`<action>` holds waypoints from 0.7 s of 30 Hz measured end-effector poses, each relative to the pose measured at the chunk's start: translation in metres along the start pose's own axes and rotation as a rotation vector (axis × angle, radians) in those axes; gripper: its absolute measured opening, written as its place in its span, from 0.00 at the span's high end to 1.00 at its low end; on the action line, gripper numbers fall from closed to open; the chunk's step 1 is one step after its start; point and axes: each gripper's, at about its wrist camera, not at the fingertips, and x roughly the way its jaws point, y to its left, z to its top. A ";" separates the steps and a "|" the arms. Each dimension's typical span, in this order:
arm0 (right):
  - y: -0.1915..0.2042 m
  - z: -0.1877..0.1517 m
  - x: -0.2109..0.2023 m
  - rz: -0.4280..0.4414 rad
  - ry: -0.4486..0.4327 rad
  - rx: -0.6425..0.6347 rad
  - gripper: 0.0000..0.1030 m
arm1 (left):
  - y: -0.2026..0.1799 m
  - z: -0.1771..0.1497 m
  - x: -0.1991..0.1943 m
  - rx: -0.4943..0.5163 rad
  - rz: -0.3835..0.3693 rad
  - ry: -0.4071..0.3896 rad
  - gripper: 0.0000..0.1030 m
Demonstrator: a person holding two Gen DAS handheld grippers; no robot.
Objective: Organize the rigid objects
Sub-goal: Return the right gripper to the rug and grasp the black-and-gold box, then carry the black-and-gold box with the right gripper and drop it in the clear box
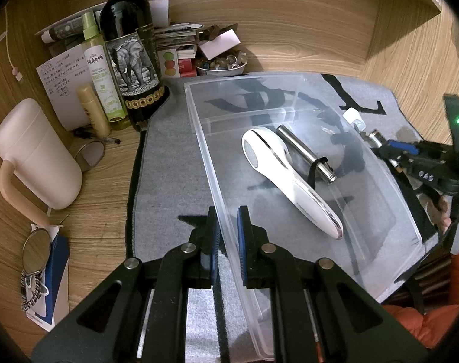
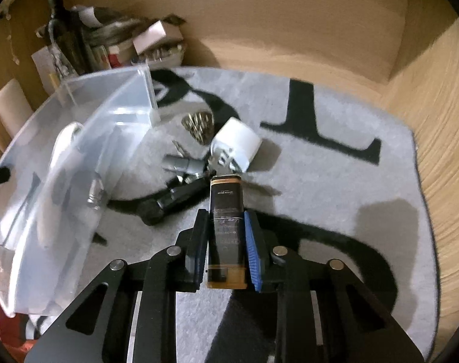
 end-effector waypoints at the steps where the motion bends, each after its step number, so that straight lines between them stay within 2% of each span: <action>1: 0.001 0.002 -0.004 0.001 -0.012 -0.002 0.79 | 0.001 0.000 0.000 0.000 0.000 0.000 0.90; 6: 0.012 0.016 -0.031 0.029 -0.101 -0.027 0.79 | 0.000 0.000 0.000 -0.001 0.000 0.000 0.90; 14: 0.052 0.046 -0.068 0.108 -0.238 -0.102 0.79 | 0.000 0.000 0.000 0.001 0.000 0.000 0.90; 21: 0.086 0.058 -0.074 0.169 -0.276 -0.171 0.79 | -0.001 0.000 0.000 0.002 0.001 0.000 0.90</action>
